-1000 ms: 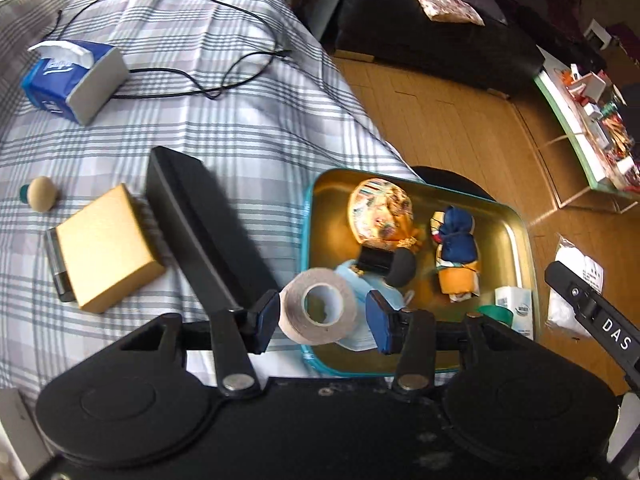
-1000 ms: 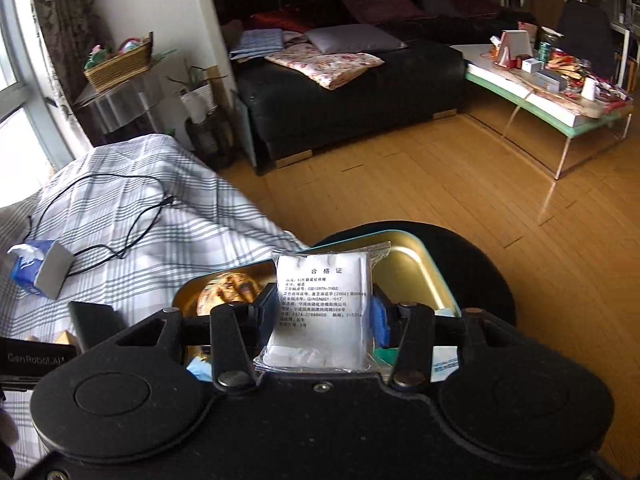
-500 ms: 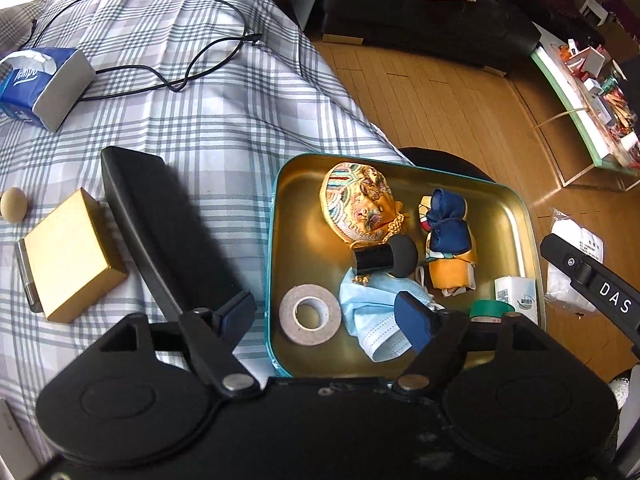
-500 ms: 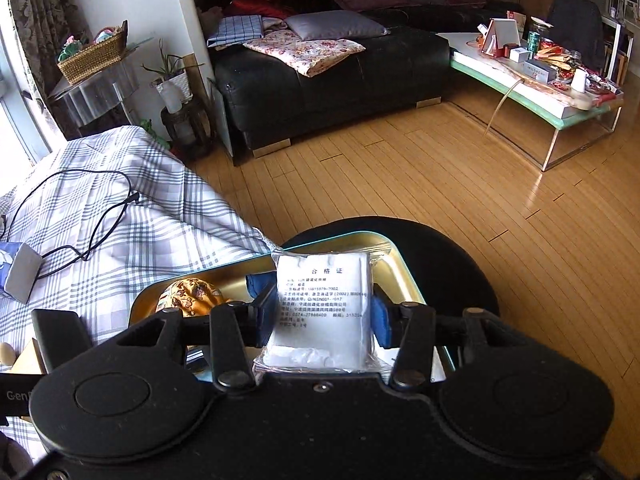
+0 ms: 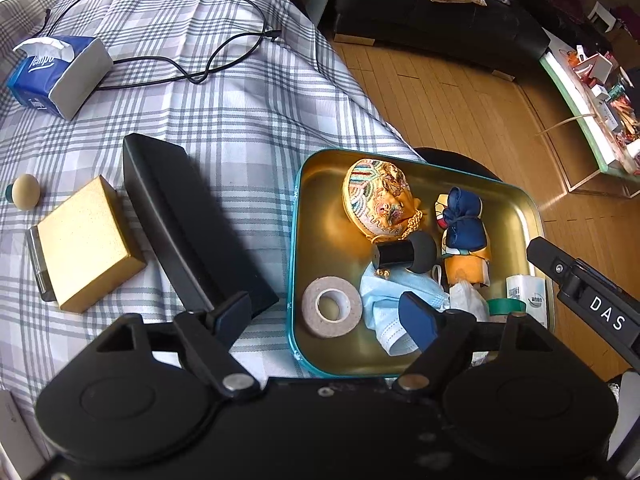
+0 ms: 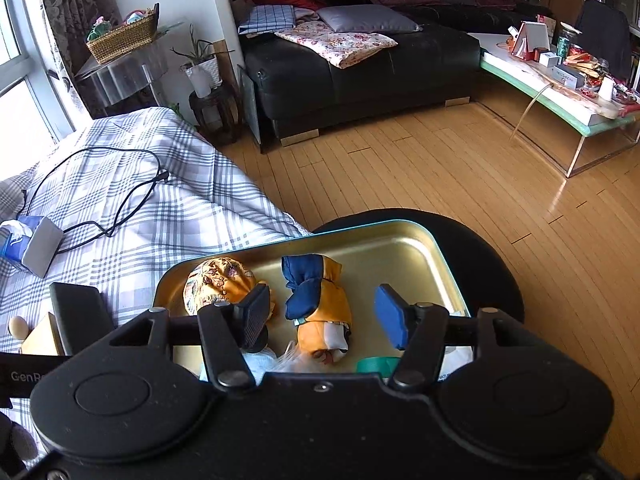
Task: Organize soft objects
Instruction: 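Open the left tool to drop the tape roll while the right tool drops the packet in the tray, then move both open tools back over the plaid cloth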
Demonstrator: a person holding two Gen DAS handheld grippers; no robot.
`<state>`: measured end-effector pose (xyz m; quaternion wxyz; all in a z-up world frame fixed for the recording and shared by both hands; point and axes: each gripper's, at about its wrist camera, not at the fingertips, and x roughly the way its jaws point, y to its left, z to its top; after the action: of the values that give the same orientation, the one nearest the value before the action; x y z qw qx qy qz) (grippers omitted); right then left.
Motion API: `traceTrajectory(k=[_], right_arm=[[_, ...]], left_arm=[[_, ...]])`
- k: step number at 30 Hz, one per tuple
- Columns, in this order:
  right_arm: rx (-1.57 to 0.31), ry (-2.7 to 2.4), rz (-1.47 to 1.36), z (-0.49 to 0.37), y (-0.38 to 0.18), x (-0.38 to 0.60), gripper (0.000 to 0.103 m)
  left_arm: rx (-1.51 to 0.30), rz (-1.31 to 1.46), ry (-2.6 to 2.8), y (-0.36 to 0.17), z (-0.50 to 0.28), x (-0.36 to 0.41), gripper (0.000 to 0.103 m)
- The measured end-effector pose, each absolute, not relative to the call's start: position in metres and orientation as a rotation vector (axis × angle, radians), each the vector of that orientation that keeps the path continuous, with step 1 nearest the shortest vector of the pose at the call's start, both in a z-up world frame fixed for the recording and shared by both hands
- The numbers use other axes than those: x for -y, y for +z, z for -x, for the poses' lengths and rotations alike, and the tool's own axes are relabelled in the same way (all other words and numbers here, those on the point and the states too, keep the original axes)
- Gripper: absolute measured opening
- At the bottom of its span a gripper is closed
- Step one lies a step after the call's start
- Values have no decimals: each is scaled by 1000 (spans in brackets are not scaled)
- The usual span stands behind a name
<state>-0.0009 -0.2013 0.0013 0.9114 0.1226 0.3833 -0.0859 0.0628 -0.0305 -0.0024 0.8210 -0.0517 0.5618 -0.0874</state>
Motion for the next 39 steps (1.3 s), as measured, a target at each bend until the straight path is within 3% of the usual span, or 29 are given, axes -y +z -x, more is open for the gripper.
traceTrajectory(k=[23, 39], right_arm=[[-830, -234, -235, 21, 6, 189, 57], [-840, -57, -104, 35, 19, 100, 57]], left_arm=[[-1126, 75, -85, 15, -33, -14, 89], [-1047, 154, 124, 35, 2, -120, 95]])
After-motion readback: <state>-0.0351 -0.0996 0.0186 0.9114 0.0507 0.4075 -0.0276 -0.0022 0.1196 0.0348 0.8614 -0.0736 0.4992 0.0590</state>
